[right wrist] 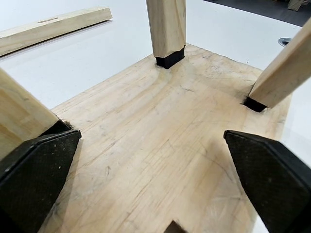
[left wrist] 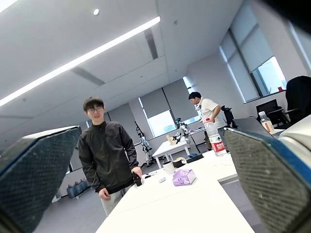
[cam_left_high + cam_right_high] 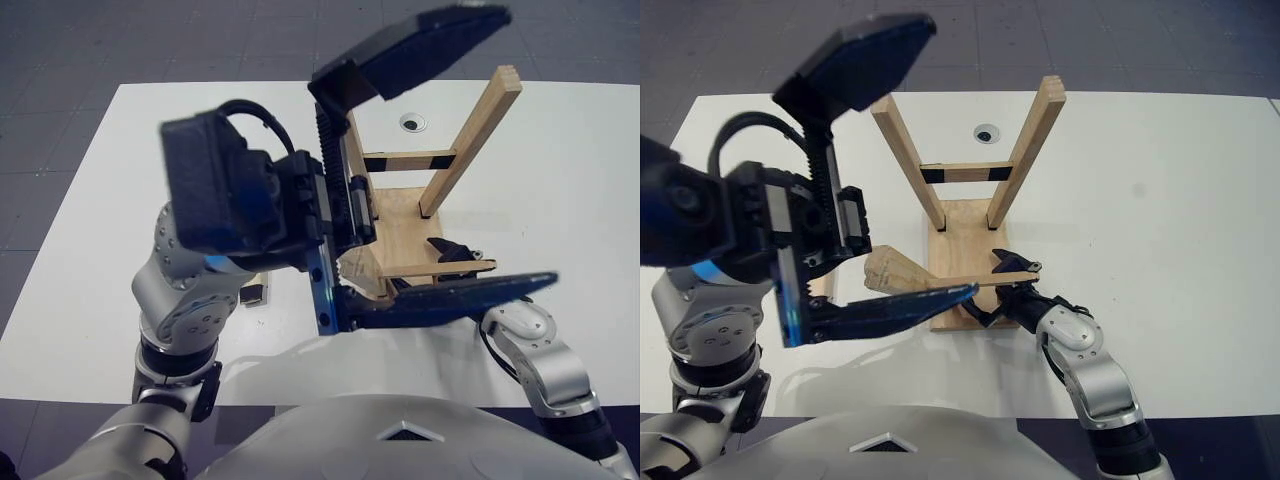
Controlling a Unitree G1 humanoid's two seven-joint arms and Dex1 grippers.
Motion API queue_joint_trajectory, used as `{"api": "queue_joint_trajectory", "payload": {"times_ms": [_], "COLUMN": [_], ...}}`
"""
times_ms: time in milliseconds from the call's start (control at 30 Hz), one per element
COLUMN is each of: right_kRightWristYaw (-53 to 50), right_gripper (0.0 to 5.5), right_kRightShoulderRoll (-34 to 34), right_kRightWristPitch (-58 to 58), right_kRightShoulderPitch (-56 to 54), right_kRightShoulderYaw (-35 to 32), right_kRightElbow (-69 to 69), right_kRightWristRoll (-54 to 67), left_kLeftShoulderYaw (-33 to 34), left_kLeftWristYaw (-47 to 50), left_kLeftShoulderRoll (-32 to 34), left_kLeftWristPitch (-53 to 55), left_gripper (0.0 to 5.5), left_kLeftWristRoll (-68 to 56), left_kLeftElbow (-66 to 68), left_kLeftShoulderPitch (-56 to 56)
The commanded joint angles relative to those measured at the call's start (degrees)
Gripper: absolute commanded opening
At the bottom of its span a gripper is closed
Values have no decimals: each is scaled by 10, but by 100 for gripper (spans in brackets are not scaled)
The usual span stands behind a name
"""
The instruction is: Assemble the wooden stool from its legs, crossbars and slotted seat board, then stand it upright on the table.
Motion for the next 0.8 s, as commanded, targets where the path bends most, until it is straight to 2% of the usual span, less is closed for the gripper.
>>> {"api": "queue_joint_trajectory", "payload": {"times_ms": [33,300,533,800], "right_kRightWristYaw": [-25,-46,-55,-66], "right_gripper": [550,550,550,550], "right_kRightShoulderRoll": [-16,-14,-16,-15], "right_kRightWristPitch": [102,165,175,176], "right_kRightShoulderPitch": [8,4,9,9], "right_kRightShoulderYaw": [56,81,84,85], "right_kRightElbow": [42,51,33,31], "right_kRightWristRoll": [-58,-51,-44,-38], "left_kLeftShoulderYaw": [3,-12,-130,-126], "left_kLeftWristYaw": [7,3,-51,-46], "left_kLeftShoulderRoll": [9,6,11,25], "left_kLeftWristPitch": [18,29,14,12], "left_gripper": [547,547,547,547], "left_kLeftWristRoll": [-7,2,66,43], "left_kLeftElbow": [-18,-9,66,43], "left_kLeftShoulderPitch": [-12,7,178,196]}}
